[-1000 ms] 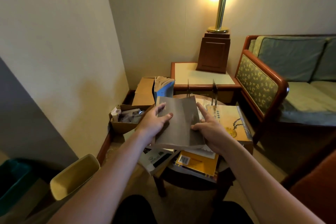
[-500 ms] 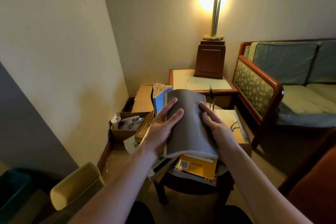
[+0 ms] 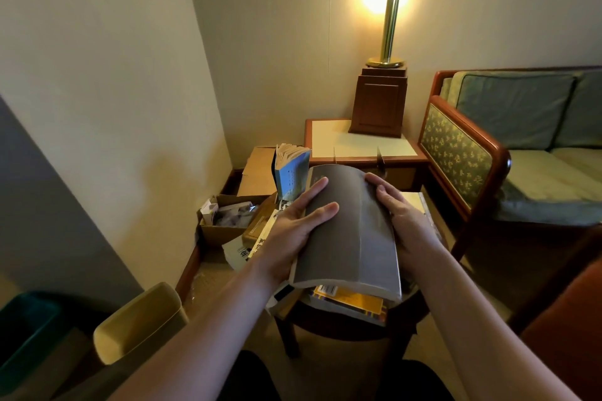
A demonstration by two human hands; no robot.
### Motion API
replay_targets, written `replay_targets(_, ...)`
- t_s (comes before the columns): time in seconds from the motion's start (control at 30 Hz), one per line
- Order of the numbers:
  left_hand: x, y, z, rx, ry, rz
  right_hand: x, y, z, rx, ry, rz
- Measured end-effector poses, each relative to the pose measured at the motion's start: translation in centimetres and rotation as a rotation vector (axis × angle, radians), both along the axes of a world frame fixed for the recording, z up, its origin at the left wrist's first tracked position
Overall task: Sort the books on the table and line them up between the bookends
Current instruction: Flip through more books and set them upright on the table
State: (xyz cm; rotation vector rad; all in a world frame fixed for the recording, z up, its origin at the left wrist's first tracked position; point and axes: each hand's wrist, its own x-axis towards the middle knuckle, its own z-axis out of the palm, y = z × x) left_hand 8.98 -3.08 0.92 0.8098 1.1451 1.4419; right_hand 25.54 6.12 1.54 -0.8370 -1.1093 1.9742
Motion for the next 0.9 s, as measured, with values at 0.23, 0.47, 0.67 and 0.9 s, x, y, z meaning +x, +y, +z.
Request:
replay_targets(0.23,0.1,0.2,-0.8,0.019,-0.069,0.106,-0.4,-2.0,0.1,0.058,-0.128,-0.013)
replay_targets(0.47,-0.8,0.5,-1.0,0.012,-0.057,0.175,-0.4,-2.6,-0.5,-0.022,-0.025,0.045)
replay_targets(0.67,-0.5,1.4,-2.8,0.042,-0.318,0.253,-1.7,-3.4,-1.8,-0.223,0.271,0.102)
replay_targets(0.9,-0.9,-0.1,-4.5,-0.108,0.1,0.345,-0.2,-1.1,-2.9,-0.044,-0.029,0.23)
